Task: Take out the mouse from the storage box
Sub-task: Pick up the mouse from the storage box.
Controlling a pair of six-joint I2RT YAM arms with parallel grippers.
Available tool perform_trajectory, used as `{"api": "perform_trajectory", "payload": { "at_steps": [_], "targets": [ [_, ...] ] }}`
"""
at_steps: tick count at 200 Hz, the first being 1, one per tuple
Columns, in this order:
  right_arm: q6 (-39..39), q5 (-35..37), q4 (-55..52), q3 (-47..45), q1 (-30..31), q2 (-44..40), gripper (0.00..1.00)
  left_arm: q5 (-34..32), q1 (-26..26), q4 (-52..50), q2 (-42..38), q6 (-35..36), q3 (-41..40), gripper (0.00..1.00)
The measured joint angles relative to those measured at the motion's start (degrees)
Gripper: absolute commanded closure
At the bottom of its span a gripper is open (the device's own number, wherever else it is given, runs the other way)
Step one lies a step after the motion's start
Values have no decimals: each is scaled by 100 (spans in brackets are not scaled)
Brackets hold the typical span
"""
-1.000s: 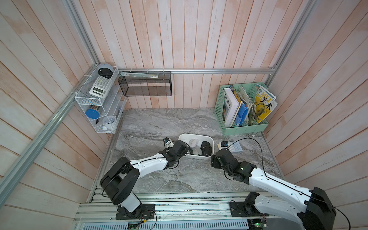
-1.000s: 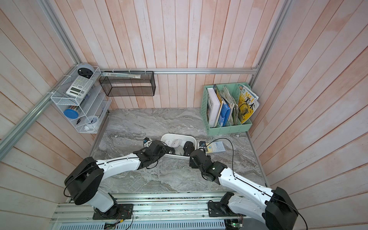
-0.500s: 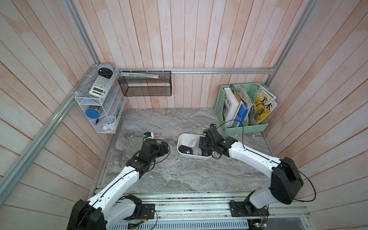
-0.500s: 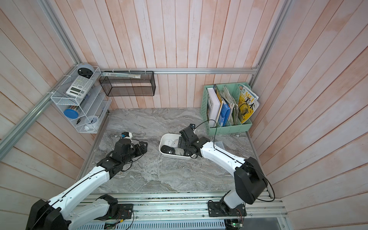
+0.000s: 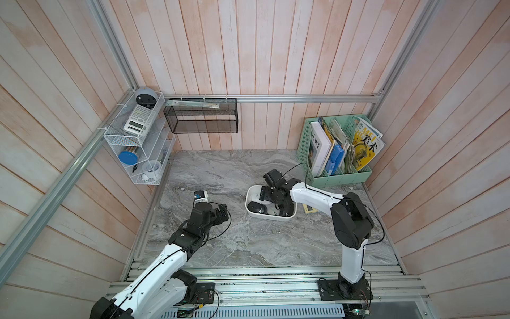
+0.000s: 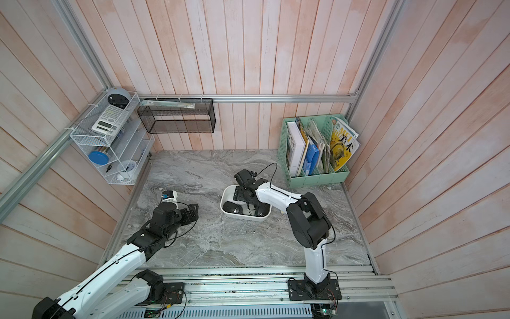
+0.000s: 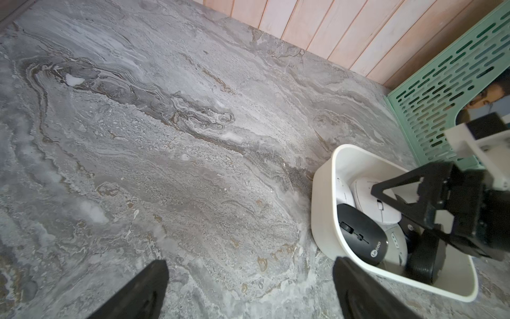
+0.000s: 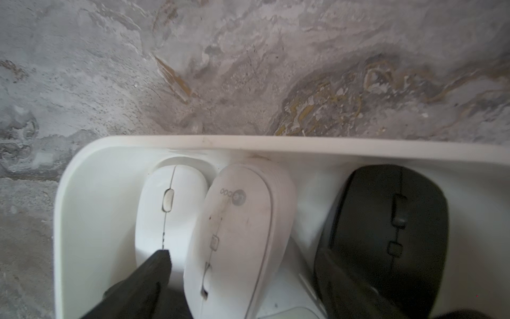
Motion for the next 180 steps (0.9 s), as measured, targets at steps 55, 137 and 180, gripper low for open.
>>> {"api": "perform_trajectory", "payload": {
  "at_steps": [55,137,180],
  "targets": [
    [125,-87,-92,444,0,498,12,-20,0,-50,0,-2,0,0],
    [214,-162,-28,446,-28,538,43,-22,0,-76,33,-20,0,0],
    [269,-254,98,446,-17,538,58,-46,0,-76,44,-22,0,0]
  ]
}}
